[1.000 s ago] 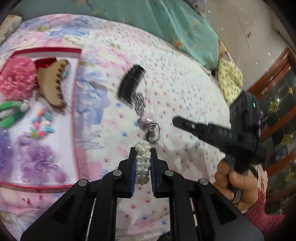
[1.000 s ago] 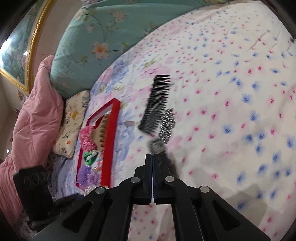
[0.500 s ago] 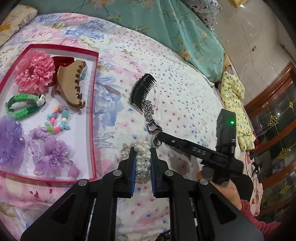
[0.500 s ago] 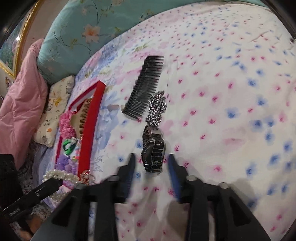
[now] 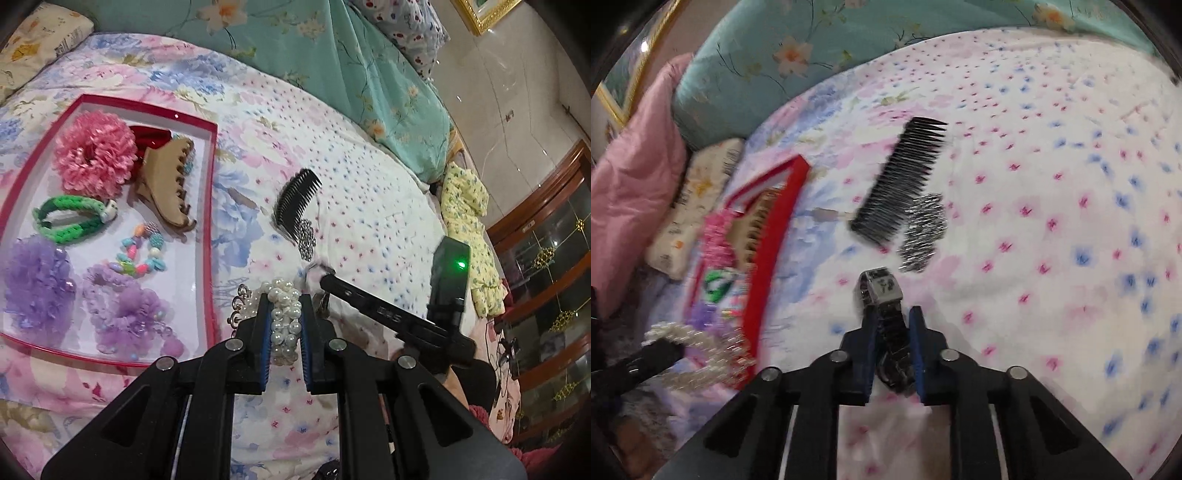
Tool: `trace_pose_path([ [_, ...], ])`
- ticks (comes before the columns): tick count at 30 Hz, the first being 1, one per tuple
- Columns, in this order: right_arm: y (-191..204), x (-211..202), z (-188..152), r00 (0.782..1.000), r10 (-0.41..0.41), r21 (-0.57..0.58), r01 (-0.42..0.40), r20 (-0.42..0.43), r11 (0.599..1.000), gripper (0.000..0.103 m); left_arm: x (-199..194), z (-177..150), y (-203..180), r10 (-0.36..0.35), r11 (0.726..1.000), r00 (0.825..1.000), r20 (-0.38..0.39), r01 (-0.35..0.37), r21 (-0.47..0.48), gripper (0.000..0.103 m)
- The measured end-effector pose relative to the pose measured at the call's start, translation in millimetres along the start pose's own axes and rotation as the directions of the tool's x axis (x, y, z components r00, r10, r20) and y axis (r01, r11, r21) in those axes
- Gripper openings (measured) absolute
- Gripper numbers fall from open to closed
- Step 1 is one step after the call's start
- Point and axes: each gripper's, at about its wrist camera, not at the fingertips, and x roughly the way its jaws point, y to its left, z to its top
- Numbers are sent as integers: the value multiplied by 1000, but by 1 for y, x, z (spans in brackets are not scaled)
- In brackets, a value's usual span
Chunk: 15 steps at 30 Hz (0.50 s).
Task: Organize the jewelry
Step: 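Carry the pearl bracelet and black watch into the tray and open both grippers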
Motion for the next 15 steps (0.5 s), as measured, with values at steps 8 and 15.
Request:
trace_pose_path([
  [8,11,-16,-2,997,70,20,-71,17,997,1,-21,-2,8,-1,1000,999,38,1,-23,11],
  [15,23,-32,5,971,231,87,-235,58,968,1,-46,-1,20,16,998,996,85,-12,-54,11],
])
